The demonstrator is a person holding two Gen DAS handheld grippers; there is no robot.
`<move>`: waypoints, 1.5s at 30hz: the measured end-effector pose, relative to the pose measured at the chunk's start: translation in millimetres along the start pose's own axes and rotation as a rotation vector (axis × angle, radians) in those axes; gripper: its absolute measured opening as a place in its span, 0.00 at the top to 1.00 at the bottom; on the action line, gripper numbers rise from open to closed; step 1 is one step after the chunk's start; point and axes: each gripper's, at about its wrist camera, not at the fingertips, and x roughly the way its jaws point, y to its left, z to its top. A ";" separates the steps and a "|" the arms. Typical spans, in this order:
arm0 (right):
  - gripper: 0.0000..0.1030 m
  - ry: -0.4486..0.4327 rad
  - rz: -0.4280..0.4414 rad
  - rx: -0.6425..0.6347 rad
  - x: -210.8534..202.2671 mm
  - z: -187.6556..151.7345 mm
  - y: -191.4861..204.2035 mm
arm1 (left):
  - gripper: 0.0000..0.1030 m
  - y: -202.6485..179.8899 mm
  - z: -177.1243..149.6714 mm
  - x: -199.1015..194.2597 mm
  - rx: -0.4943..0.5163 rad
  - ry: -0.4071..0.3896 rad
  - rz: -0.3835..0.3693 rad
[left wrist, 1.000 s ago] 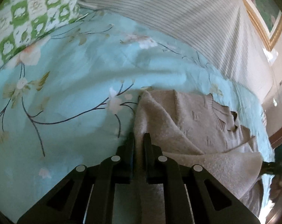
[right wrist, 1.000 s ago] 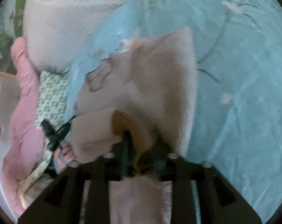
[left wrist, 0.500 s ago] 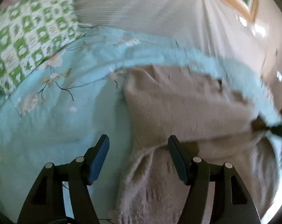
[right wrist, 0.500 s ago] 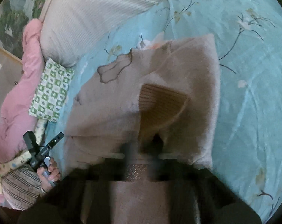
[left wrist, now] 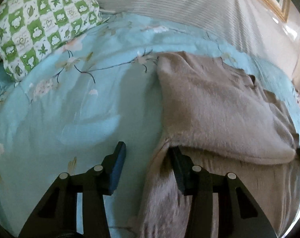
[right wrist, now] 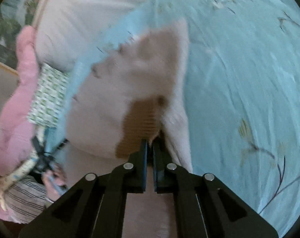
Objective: Fold small clothes
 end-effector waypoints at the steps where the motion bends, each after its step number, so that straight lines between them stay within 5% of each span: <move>1: 0.96 -0.004 -0.008 -0.009 -1.9 -2.1 1.5 | 0.54 2.0 -2.4 -2.9 0.015 0.013 -0.012; 4: 0.95 -0.047 -0.041 0.000 -15.2 -2.9 2.8 | 0.53 15.1 -0.3 -16.3 0.005 0.018 -0.083; 6: 0.94 -0.099 -0.058 -0.020 -27.0 -4.2 7.8 | 0.38 24.3 10.9 -26.6 -0.021 -0.010 -0.116; 9: 0.94 -0.154 -0.049 -0.050 -33.3 -5.0 22.2 | 0.32 30.4 43.0 -27.4 -0.066 -0.033 -0.151; 18: 0.94 -0.080 0.068 -0.172 19.9 -20.5 80.1 | 0.25 -11.6 130.6 80.6 0.018 0.159 -0.146; 19: 0.94 -0.072 0.079 -0.185 23.6 -22.4 82.6 | 0.26 -14.8 132.4 88.7 0.030 0.164 -0.122; 20: 0.94 -0.064 0.081 -0.202 28.9 -24.4 86.8 | 0.41 -21.6 134.3 93.3 0.070 0.135 -0.092; 21: 0.94 -0.057 0.071 -0.224 34.8 -26.3 91.9 | 0.86 -27.3 135.4 91.4 0.106 0.089 -0.052; 22: 0.94 -0.053 0.061 -0.242 39.2 -27.0 94.9 | 0.93 -29.4 137.8 88.1 0.117 0.057 -0.013; 26: 0.94 -0.085 -0.027 -0.266 44.8 -22.6 91.3 | 1.00 -13.0 142.7 77.1 0.034 -0.060 0.097; 28: 0.94 -0.094 -0.092 -0.236 48.5 -19.5 80.9 | 1.00 -1.4 139.6 88.3 0.015 -0.031 0.144; 34: 0.92 -0.124 -0.069 -0.147 32.6 -23.6 67.9 | 1.00 20.2 128.3 63.4 -0.063 -0.048 0.053; 38: 0.46 -0.177 -0.051 -0.153 4.5 -36.6 73.2 | 0.98 13.7 104.6 26.0 -0.051 -0.058 -0.013; 45: 0.45 -0.242 -0.064 -0.147 -43.4 -71.1 72.8 | 0.91 -7.7 18.3 -34.3 -0.031 -0.040 -0.071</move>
